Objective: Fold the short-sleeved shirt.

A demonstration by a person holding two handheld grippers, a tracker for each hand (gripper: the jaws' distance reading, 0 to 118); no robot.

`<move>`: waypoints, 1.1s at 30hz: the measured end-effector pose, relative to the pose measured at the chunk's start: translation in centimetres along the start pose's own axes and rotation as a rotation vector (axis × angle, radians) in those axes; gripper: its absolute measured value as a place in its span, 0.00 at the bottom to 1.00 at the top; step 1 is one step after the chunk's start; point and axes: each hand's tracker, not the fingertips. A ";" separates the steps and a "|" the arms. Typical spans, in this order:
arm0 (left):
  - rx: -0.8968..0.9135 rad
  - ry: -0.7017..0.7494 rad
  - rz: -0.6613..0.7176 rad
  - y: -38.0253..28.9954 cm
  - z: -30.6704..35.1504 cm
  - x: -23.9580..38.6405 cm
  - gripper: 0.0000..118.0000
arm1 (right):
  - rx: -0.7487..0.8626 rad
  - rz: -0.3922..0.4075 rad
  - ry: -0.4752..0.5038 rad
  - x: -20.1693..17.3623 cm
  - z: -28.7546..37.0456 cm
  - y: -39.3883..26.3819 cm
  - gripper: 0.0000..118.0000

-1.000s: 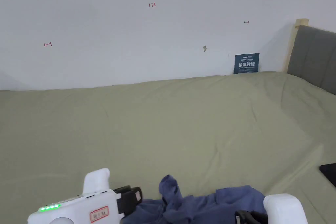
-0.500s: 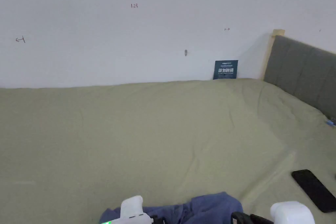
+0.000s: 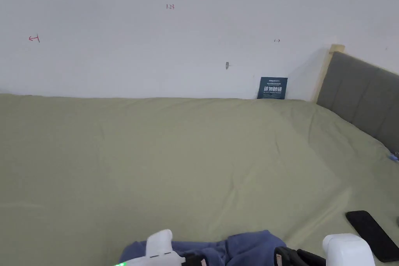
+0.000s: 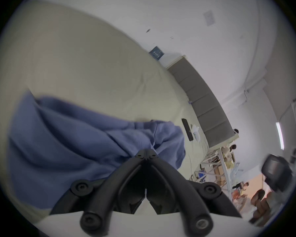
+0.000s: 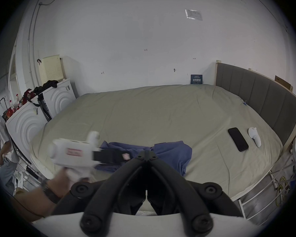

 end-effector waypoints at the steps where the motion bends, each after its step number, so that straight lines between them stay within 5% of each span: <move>1: 0.016 -0.007 -0.026 0.8 1.9 -0.4 0.00 | 0.004 -0.001 0.003 0.1 -0.1 0.1 0.01; 4: 0.062 -0.019 -0.026 2.6 7.2 -3.3 0.07 | 0.017 -0.014 0.013 0.3 -0.4 0.4 0.01; 6: 0.050 -0.007 -0.013 3.5 9.9 -6.0 0.47 | 0.015 -0.019 0.020 0.1 -0.4 0.8 0.01; 8: -0.010 0.027 0.053 3.6 11.6 -7.7 1.00 | 0.015 -0.026 0.030 0.0 -0.6 0.8 0.01; 18: -0.155 -0.049 0.346 -0.1 7.8 -12.6 1.00 | 0.012 -0.034 0.061 -0.4 -0.1 0.9 0.01; 22: -0.034 -0.176 0.333 -0.3 6.3 -10.8 1.00 | 0.017 -0.047 0.058 -0.2 0.6 1.0 0.01; 23: -0.038 -0.167 0.347 -0.7 5.6 -10.7 0.96 | 0.018 -0.048 0.056 -0.2 0.7 1.0 0.01; 24: -0.039 -0.173 0.357 -0.5 5.1 -10.4 0.78 | 0.019 -0.048 0.054 -0.2 0.7 1.0 0.01; 26: 0.037 -0.127 0.350 -1.0 5.5 -9.9 0.11 | 0.020 -0.049 0.052 -0.1 0.8 1.0 0.01; 28: 0.041 0.030 0.332 -1.0 5.3 -10.7 0.11 | 0.017 -0.047 0.051 -0.2 0.9 0.9 0.01; 33: 0.054 0.039 0.292 -0.5 7.2 -12.5 0.11 | 0.015 -0.046 0.054 -0.4 0.9 0.6 0.01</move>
